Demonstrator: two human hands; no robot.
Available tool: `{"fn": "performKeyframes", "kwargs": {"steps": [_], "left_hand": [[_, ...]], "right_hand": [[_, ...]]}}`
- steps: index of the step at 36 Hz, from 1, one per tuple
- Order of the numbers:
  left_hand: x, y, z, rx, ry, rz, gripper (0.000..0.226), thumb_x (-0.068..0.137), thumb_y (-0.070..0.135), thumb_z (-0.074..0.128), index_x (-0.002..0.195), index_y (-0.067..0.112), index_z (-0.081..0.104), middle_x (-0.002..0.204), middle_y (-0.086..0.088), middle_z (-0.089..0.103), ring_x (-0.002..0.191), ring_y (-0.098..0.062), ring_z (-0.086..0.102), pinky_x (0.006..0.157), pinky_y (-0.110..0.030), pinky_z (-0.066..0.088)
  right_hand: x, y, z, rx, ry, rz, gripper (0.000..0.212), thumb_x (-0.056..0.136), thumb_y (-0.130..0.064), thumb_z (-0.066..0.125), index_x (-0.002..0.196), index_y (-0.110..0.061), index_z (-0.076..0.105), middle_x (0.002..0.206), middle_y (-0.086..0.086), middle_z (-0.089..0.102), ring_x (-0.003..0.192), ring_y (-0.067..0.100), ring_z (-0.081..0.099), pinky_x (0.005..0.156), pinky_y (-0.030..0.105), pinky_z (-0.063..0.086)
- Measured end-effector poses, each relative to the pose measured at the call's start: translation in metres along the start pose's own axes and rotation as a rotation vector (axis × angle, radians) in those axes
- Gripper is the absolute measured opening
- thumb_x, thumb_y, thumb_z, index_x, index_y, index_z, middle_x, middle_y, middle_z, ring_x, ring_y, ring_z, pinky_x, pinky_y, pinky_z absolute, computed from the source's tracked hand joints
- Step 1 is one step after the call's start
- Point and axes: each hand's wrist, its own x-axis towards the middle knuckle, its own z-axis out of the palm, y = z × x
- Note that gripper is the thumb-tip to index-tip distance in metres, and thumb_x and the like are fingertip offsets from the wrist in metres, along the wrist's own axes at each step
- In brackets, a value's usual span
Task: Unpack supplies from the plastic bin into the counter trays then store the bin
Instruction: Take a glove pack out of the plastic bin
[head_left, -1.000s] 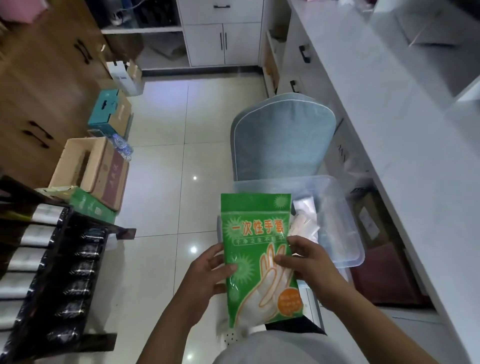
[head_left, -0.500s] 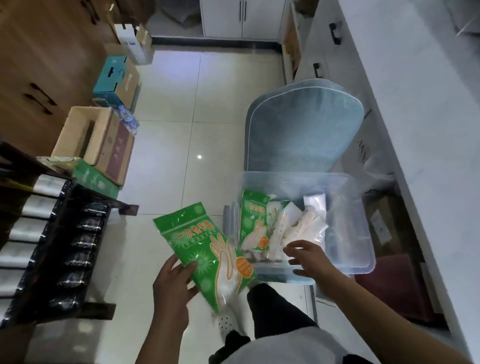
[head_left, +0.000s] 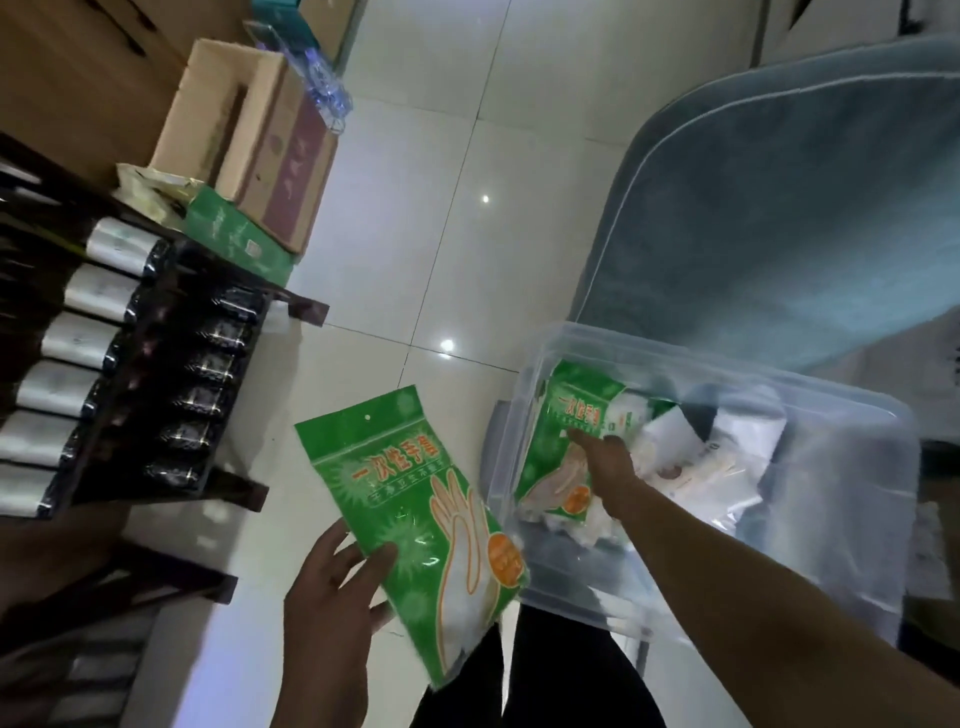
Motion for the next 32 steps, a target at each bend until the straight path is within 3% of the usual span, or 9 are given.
{"fn": "performKeyframes", "kwargs": {"steps": [4,11,14,18,21,23,28,30,32], "left_hand": [[0.004,-0.015,0.004,-0.007,0.023,-0.074,0.042,0.082,-0.006,0.07,0.1,0.032,0.072,0.087,-0.001,0.078,0.071,-0.007,0.074,0.05,-0.029,0.056],[0.001,-0.028,0.003,0.012,0.068,-0.162,0.04,0.083,-0.006,0.07,0.102,0.03,0.068,0.088,-0.003,0.078,0.084,-0.02,0.071,0.055,-0.035,0.057],[-0.002,-0.027,0.004,0.018,0.077,-0.169,0.041,0.082,-0.007,0.071,0.101,0.029,0.069,0.088,-0.003,0.078,0.079,-0.017,0.073,0.051,-0.033,0.057],[-0.004,-0.021,0.006,-0.005,0.081,-0.147,0.042,0.08,-0.007,0.072,0.097,0.031,0.071,0.089,-0.003,0.078,0.079,-0.016,0.072,0.049,-0.032,0.056],[-0.007,-0.017,0.006,-0.008,0.071,-0.114,0.044,0.08,-0.006,0.072,0.093,0.037,0.073,0.088,-0.001,0.078,0.074,-0.011,0.074,0.048,-0.031,0.055],[-0.01,-0.014,0.005,-0.007,0.061,-0.097,0.045,0.08,-0.006,0.072,0.094,0.037,0.073,0.089,-0.001,0.078,0.069,-0.007,0.074,0.048,-0.03,0.055],[-0.017,-0.006,0.001,-0.016,0.034,-0.06,0.045,0.082,-0.004,0.072,0.091,0.04,0.073,0.089,0.0,0.078,0.079,-0.012,0.071,0.047,-0.029,0.055],[-0.022,-0.001,0.001,-0.013,0.018,-0.051,0.044,0.082,-0.004,0.071,0.092,0.04,0.074,0.088,0.0,0.078,0.075,-0.01,0.073,0.049,-0.03,0.055],[-0.027,0.004,-0.001,-0.006,0.002,-0.031,0.043,0.081,-0.002,0.072,0.096,0.038,0.074,0.091,0.0,0.079,0.071,-0.006,0.074,0.048,-0.028,0.054]], "right_hand": [[0.031,-0.006,0.017,0.075,0.029,0.106,0.1,0.074,-0.053,0.076,0.15,-0.007,0.03,0.152,0.017,0.036,0.133,0.038,0.04,0.107,0.05,0.037],[0.054,-0.009,0.029,0.107,0.042,0.156,0.133,0.059,-0.065,0.081,0.156,-0.015,0.005,0.156,0.016,0.029,0.138,0.04,0.035,0.112,0.059,0.03],[0.055,-0.014,0.024,0.067,0.066,0.135,0.133,0.052,-0.06,0.087,0.153,-0.013,0.014,0.151,0.017,0.036,0.134,0.041,0.04,0.108,0.059,0.035],[0.048,-0.016,0.015,0.046,0.143,0.075,0.106,0.063,-0.044,0.086,0.145,-0.003,0.033,0.138,0.017,0.05,0.123,0.037,0.05,0.095,0.044,0.044],[0.04,-0.011,0.0,0.037,0.192,0.018,0.049,0.076,-0.025,0.072,0.117,-0.001,0.06,0.101,0.014,0.064,0.096,0.032,0.059,0.07,0.032,0.044],[0.036,-0.006,-0.012,0.063,0.153,0.014,0.022,0.079,-0.012,0.064,0.098,-0.001,0.065,0.08,0.012,0.061,0.083,0.029,0.059,0.06,0.03,0.041],[0.016,0.003,-0.03,0.041,0.032,-0.02,0.024,0.086,0.0,0.063,0.109,-0.005,0.064,0.092,0.018,0.069,0.087,0.035,0.067,0.074,0.042,0.054],[0.004,0.006,-0.036,0.024,0.011,-0.064,0.028,0.087,-0.002,0.063,0.114,-0.009,0.064,0.098,0.019,0.071,0.087,0.037,0.07,0.072,0.042,0.058],[-0.01,0.009,-0.042,0.035,0.013,-0.114,0.021,0.086,-0.002,0.065,0.103,-0.013,0.065,0.089,0.013,0.072,0.076,0.03,0.072,0.065,0.042,0.061]]}}
